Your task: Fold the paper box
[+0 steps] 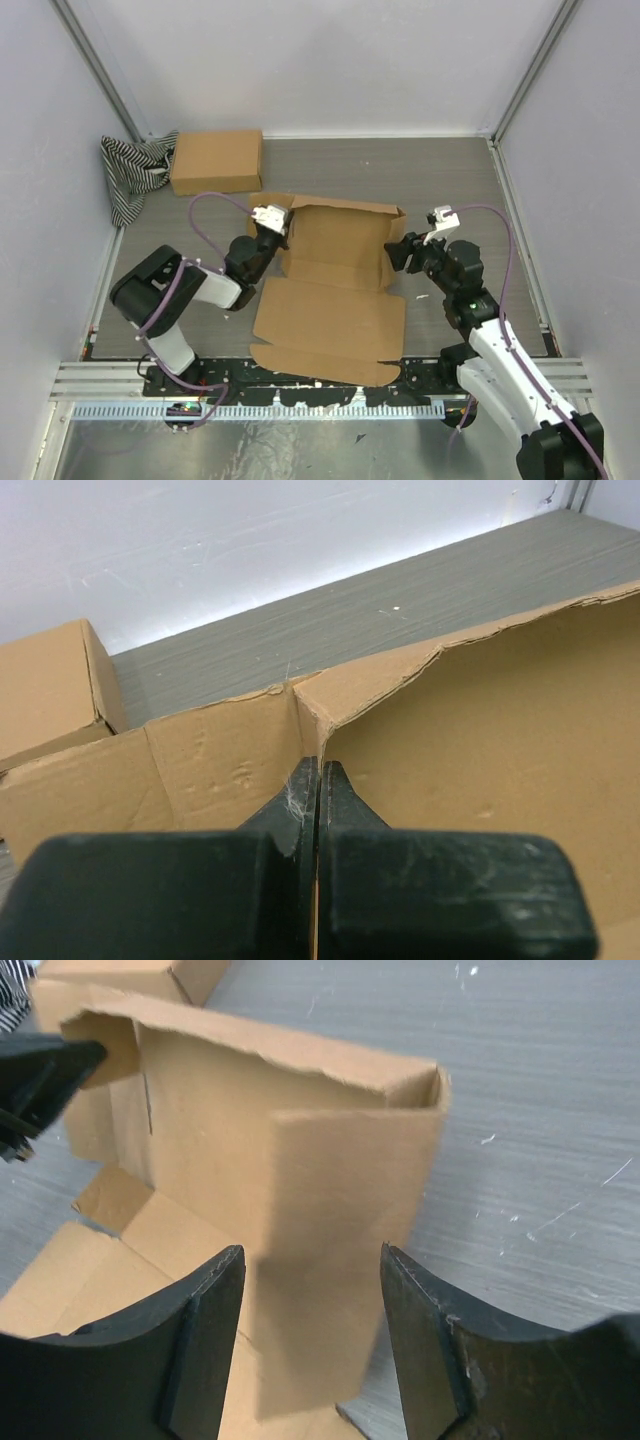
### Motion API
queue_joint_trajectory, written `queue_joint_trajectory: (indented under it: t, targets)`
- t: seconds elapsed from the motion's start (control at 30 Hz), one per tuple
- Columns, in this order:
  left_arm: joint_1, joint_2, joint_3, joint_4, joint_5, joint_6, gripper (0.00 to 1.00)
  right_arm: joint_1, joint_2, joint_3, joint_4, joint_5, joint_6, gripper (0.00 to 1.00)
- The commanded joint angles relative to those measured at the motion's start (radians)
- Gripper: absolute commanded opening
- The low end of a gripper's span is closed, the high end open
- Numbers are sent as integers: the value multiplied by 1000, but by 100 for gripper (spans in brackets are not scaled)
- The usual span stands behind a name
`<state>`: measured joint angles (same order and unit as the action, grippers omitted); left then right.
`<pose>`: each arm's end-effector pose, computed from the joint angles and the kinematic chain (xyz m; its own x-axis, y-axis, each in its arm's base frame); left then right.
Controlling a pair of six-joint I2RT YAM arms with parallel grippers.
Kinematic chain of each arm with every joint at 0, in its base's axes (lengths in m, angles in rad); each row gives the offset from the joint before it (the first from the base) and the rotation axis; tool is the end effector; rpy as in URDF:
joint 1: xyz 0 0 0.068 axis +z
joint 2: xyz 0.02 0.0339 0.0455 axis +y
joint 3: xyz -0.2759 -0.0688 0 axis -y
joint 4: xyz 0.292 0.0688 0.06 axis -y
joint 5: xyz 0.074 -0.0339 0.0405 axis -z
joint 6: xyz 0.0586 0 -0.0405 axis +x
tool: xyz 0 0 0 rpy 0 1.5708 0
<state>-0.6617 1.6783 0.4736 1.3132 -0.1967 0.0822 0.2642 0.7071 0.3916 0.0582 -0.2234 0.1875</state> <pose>0.2760 -0.2004 0.1509 0.1220 0.0070 -0.9925 0.4408 0.8956 0.0605 0.2218 0.0734 0.2258 -0.3274 0.0997 -0.9396 -0.4076 0.8822 0.2357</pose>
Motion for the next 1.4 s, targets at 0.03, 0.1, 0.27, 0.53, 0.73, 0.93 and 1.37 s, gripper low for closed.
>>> queue_joint_trajectory:
  t: [0.03, 0.1, 0.27, 0.53, 0.73, 0.93, 1.37]
  targets:
    - [-7, 90, 51, 118, -25, 62, 0, 8, -52, 22, 80, 90, 2, 61]
    - [-7, 95, 65, 118, -23, 62, 0, 8, -43, 27, 77, 110, -8, 61]
    - [-7, 98, 124, 118, -35, 81, 0, 8, -18, 33, 129, 145, -15, 60]
    - [39, 119, 263, 118, -76, 110, 0, 8, 31, 132, 167, 185, -77, 61]
    - [77, 168, 267, 118, -77, 67, 1, 9, 68, 182, 198, 198, -126, 61]
    - [79, 185, 199, 118, -91, 71, 0, 7, 95, 156, 250, 329, -180, 61]
    - [79, 124, 118, 118, -63, 51, 0, -254, 114, 151, 321, 468, -156, 60]
